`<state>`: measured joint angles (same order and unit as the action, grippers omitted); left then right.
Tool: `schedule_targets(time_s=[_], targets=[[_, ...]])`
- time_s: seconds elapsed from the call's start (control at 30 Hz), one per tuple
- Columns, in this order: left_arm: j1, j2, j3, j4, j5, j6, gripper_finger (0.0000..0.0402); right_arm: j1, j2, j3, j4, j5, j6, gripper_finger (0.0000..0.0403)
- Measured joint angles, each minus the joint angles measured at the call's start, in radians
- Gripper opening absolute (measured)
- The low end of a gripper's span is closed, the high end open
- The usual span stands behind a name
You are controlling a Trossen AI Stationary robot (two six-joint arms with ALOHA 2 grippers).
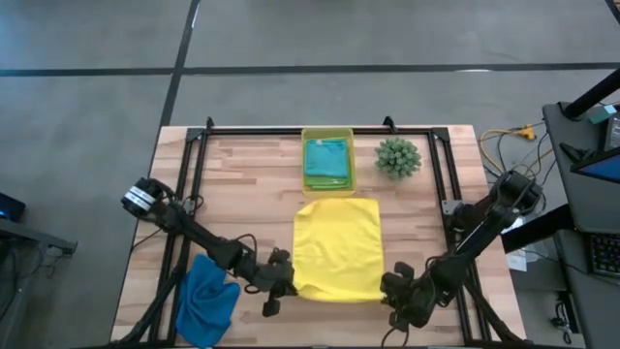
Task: Fold microfiber towels
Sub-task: Fold the yellow microfiber cloth
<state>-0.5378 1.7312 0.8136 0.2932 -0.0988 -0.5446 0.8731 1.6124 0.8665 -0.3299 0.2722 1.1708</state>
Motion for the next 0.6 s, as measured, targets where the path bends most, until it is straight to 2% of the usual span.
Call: schedule_targets(time_s=[0.23, 0.33, 0.43, 0.6], targets=[[-0.011, 0.080, 0.030, 0.050, 0.064, -0.126, 0.0000, 0.004, 0.051, 0.002, 0.080, -0.022, -0.001, 0.0009], [-0.014, 0.083, 0.028, 0.074, 0.072, -0.133, 0.0009, 0.004, 0.058, 0.002, 0.087, -0.022, -0.001, 0.0008], [-0.014, 0.071, 0.027, 0.073, 0.078, -0.135, 0.0039, 0.004, 0.058, 0.002, 0.089, -0.021, -0.002, 0.0009], [-0.014, 0.063, 0.027, 0.092, 0.094, -0.156, 0.0111, 0.004, 0.058, 0.002, 0.090, -0.021, -0.001, 0.0008]])
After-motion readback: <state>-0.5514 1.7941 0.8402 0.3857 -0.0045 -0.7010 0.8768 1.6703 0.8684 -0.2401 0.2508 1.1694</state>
